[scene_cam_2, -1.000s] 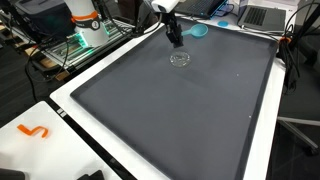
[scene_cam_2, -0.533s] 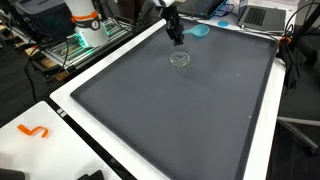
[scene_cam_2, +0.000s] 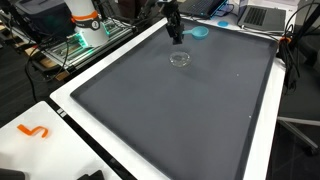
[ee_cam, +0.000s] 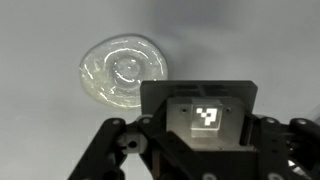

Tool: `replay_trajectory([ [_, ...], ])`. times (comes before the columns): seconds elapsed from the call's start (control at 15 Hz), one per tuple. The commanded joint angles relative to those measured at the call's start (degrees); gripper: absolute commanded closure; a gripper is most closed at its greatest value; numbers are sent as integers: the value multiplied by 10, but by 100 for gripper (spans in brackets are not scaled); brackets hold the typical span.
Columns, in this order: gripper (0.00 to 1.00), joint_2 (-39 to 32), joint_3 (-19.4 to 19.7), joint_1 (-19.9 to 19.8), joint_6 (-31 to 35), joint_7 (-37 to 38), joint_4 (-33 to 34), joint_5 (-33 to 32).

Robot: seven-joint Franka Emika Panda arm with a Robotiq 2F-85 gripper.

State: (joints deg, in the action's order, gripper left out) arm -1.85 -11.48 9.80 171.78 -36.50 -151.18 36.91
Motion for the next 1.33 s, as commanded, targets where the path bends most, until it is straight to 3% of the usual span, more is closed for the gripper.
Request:
replay_trajectory([
  [0.0, 69, 23, 26, -2, -16, 128, -19, -147],
  [0.27, 69, 43, 44, -20, -87, 248, 7, -306],
  [0.53, 69, 58, 43, -23, -195, 287, 58, -358],
  [0.87, 69, 61, 45, -22, -296, 265, 120, -356],
  [1.27, 69, 49, 58, -25, -373, 140, 185, -345],
])
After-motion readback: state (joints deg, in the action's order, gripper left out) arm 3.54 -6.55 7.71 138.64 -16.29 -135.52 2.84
